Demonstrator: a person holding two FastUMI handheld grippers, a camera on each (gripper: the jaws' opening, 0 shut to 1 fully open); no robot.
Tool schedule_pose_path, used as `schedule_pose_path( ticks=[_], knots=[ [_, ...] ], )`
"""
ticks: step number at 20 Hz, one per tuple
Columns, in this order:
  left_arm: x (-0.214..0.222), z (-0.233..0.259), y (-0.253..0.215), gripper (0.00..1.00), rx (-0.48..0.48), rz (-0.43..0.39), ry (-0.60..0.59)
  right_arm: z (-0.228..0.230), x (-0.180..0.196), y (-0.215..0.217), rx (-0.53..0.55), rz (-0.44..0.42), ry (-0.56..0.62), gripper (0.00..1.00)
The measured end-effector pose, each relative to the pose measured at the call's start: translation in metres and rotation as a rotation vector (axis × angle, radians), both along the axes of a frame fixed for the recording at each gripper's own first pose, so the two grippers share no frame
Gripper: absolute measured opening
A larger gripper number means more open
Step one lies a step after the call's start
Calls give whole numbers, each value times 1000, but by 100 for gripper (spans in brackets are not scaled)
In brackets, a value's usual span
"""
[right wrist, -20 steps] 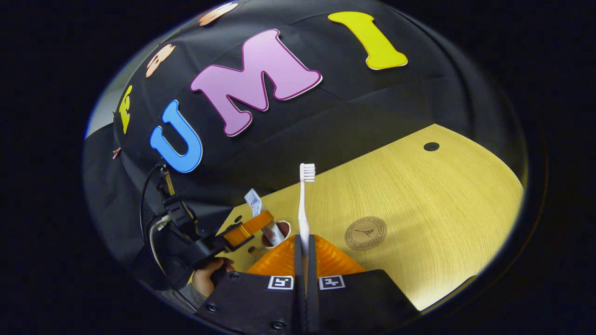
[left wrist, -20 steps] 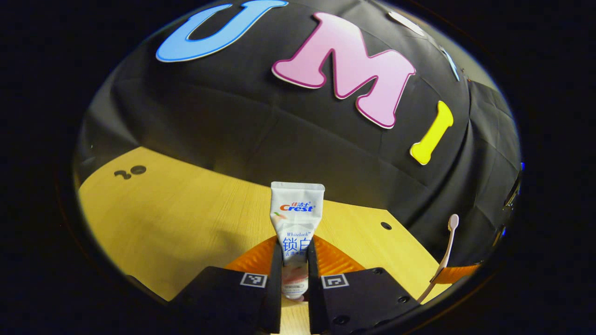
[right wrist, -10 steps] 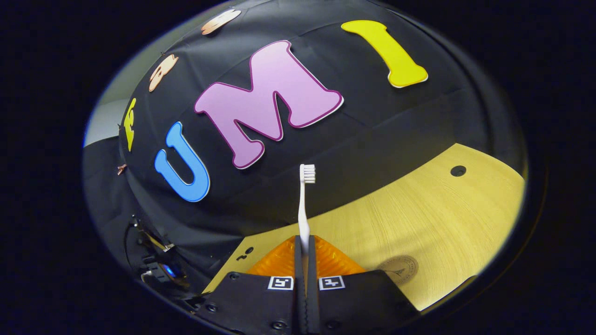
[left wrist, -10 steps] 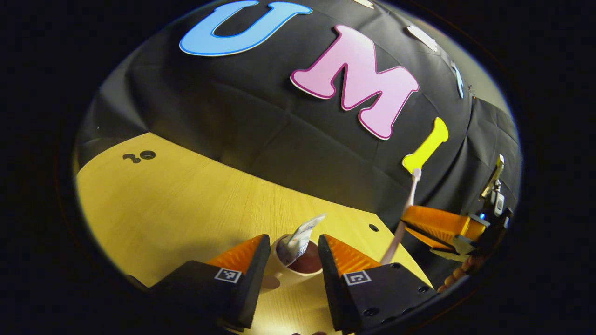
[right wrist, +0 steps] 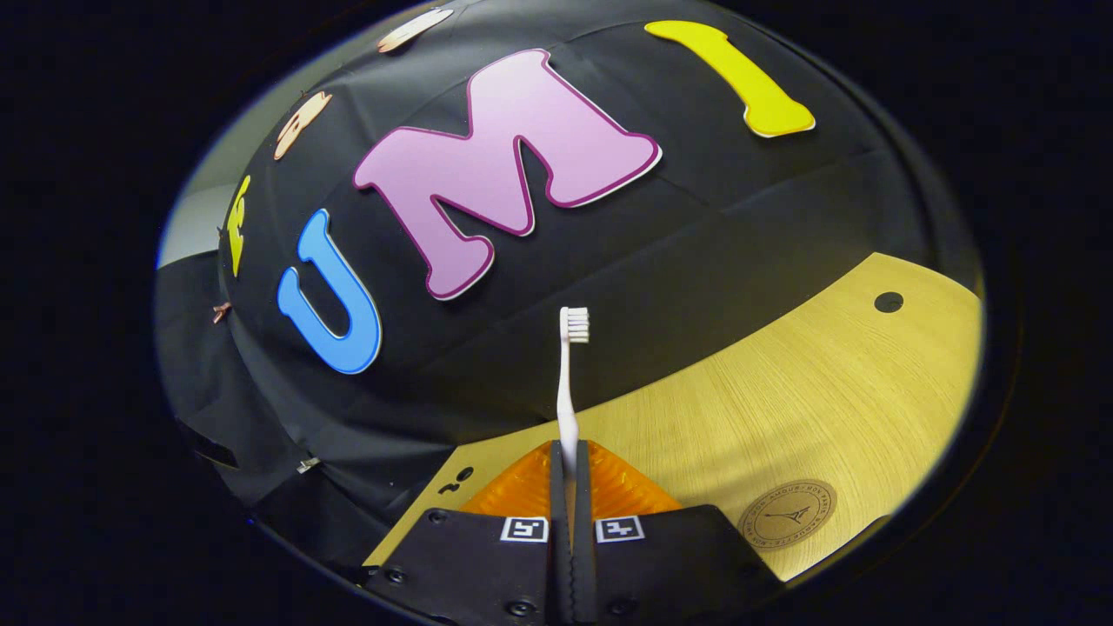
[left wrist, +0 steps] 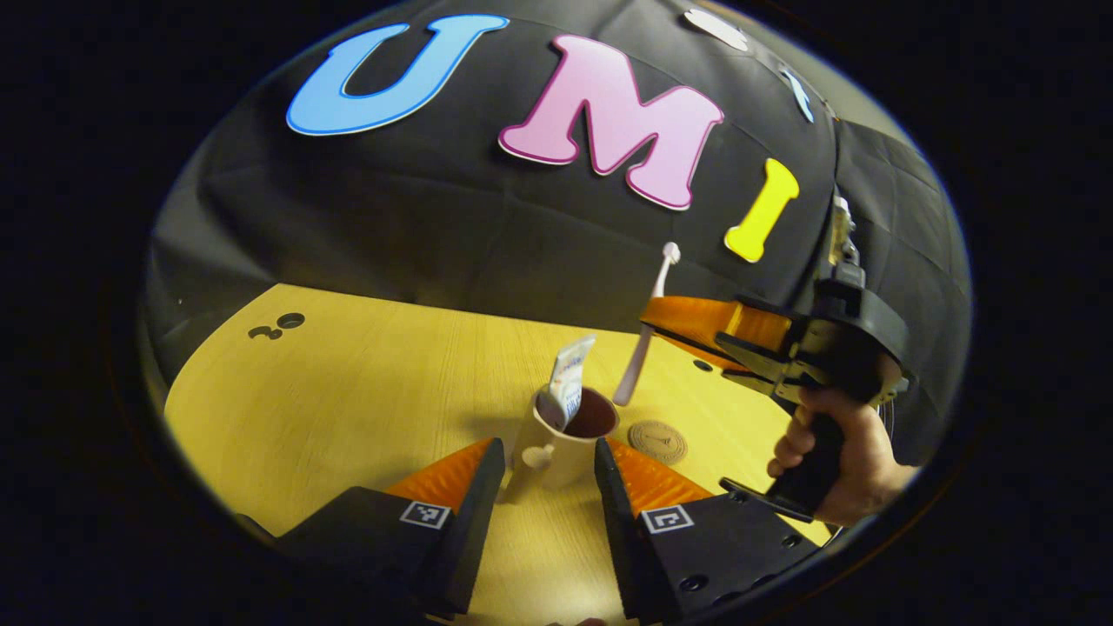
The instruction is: Put the toothbrush and toothpaste on the desktop into the cup, then pick up the cup and place it on the coaster on the desktop.
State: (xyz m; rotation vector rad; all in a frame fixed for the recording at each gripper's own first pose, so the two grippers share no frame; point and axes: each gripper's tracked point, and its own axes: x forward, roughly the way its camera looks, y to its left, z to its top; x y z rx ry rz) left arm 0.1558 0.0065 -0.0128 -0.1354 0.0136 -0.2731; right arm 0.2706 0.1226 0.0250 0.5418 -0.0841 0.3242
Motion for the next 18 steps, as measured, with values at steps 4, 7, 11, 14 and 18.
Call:
schedule_pose_path(
  ticks=[4, 7, 11, 14, 18],
  knots=[
    [-7, -13, -4, 65, 40, -2, 14, -19, 11, 10, -33, 3, 22, 5],
    [-6, -19, -5, 65, 35, -1, 28, -38, 16, 18, -100, 16, 35, 6],
    [1, -22, -2, 65, 28, 14, 37, -62, 6, 34, -190, 71, 52, 8],
    [13, -27, 4, 65, 33, 29, 53, -70, -11, 41, -260, 105, 45, 27],
    [32, -32, 11, 65, 70, 48, 71, -77, -28, 33, -271, 130, 79, 35]
  ],
)
